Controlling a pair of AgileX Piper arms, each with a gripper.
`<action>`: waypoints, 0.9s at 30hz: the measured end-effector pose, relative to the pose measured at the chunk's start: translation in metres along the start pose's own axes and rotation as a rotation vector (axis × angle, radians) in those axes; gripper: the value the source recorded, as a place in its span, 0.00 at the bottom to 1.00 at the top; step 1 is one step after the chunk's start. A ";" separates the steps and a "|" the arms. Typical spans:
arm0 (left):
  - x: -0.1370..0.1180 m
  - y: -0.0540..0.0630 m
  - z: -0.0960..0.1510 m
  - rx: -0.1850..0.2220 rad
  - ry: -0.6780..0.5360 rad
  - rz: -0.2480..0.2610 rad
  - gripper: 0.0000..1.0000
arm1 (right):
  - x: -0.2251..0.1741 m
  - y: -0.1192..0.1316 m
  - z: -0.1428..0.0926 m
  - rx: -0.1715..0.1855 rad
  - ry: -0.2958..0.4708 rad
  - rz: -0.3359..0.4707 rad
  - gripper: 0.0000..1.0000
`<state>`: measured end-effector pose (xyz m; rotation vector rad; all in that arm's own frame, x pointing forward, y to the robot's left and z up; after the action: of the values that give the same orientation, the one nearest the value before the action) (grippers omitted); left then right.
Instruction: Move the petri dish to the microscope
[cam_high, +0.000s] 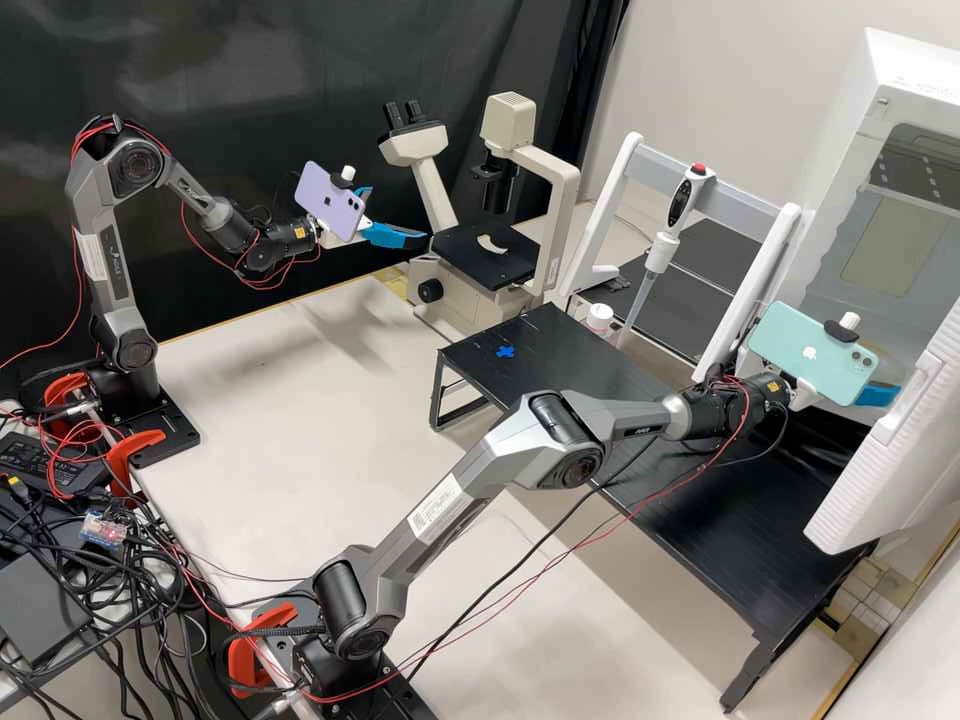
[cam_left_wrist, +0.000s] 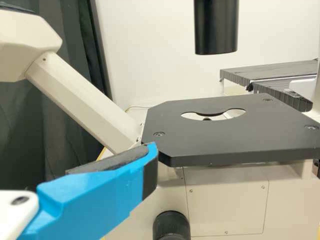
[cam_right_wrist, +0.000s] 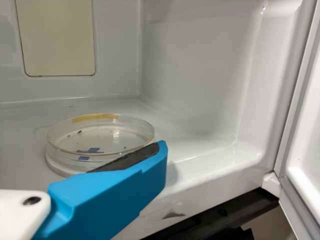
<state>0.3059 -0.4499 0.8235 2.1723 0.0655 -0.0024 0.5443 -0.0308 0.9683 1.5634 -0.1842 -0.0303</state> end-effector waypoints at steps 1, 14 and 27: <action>0.000 0.000 0.000 0.000 0.000 0.000 1.00 | 0.000 0.001 0.001 0.003 -0.001 0.002 1.00; 0.000 0.000 0.000 0.000 0.000 0.000 1.00 | -0.001 0.013 0.008 -0.004 -0.027 0.023 0.00; 0.000 0.000 0.000 0.000 0.000 0.000 1.00 | -0.001 0.015 0.008 -0.018 -0.025 0.022 0.00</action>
<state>0.3059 -0.4499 0.8235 2.1723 0.0655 -0.0024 0.5405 -0.0379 0.9827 1.5439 -0.2199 -0.0344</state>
